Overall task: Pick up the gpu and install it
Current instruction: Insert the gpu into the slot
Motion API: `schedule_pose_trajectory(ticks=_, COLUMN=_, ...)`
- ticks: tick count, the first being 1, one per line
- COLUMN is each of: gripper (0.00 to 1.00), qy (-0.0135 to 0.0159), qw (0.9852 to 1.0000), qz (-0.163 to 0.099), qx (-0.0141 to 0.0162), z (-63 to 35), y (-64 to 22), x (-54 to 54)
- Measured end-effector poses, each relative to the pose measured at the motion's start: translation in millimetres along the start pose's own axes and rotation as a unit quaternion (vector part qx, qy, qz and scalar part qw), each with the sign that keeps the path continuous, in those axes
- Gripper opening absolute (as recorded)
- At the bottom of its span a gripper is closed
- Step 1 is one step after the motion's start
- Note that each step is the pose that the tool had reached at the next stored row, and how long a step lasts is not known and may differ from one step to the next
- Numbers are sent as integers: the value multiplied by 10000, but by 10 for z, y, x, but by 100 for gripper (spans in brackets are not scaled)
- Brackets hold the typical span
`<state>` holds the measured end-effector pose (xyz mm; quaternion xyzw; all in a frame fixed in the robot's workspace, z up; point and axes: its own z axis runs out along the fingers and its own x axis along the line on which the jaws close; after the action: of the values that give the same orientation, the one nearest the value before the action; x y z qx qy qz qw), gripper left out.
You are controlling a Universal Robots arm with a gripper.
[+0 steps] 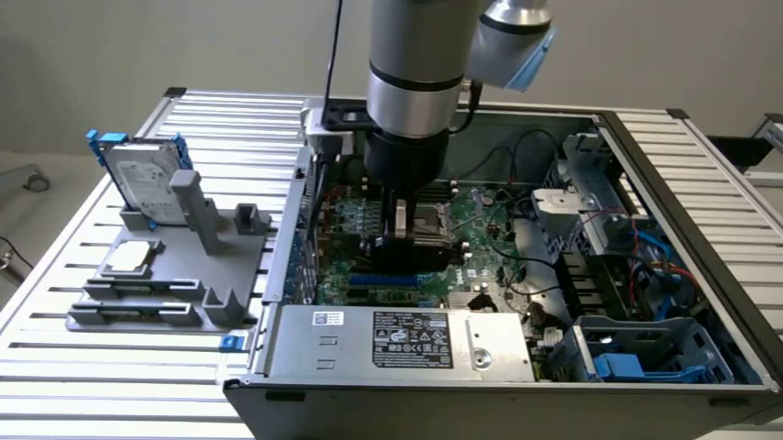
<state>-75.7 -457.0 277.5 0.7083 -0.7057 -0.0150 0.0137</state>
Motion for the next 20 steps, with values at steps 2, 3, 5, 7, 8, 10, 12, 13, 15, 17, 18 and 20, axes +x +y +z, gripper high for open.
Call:
schedule_pose_trajectory(ticks=2, gripper=26, qy=-16, qw=10000, qz=-1, qx=0, z=5, y=0, x=12)
schedule_pose_trajectory(ticks=3, gripper=26, qy=-22, qw=10000, qz=-1, qx=0, z=9, y=1, x=17)
schedule_pose_trajectory(ticks=5, gripper=26, qy=-31, qw=10000, qz=-1, qx=0, z=16, y=2, x=25)
schedule_pose_trajectory(ticks=7, gripper=26, qy=-36, qw=10000, qz=3, qx=1, z=23, y=3, x=29)
schedule_pose_trajectory(ticks=8, gripper=26, qy=-38, qw=10000, qz=10, qx=1, z=27, y=4, x=30)
schedule_pose_trajectory(ticks=10, gripper=26, qy=-41, qw=10000, qz=23, qx=0, z=35, y=7, x=30)
schedule_pose_trajectory(ticks=12, gripper=26, qy=-42, qw=10000, qz=29, qx=0, z=38, y=11, x=31)
schedule_pose_trajectory(ticks=13, gripper=26, qy=-44, qw=10000, qz=30, qx=1, z=42, y=17, x=31)
schedule_pose_trajectory(ticks=15, gripper=26, qy=-51, qw=10000, qz=31, qx=1, z=53, y=31, x=33)
schedule_pose_trajectory(ticks=17, gripper=26, qy=-58, qw=10000, qz=30, qx=1, z=60, y=38, x=40)
schedule_pose_trajectory(ticks=18, gripper=26, qy=-63, qw=10000, qz=29, qx=1, z=62, y=38, x=46)
schedule_pose_trajectory(ticks=20, gripper=26, qy=-73, qw=10000, qz=30, qx=1, z=69, y=39, x=56)
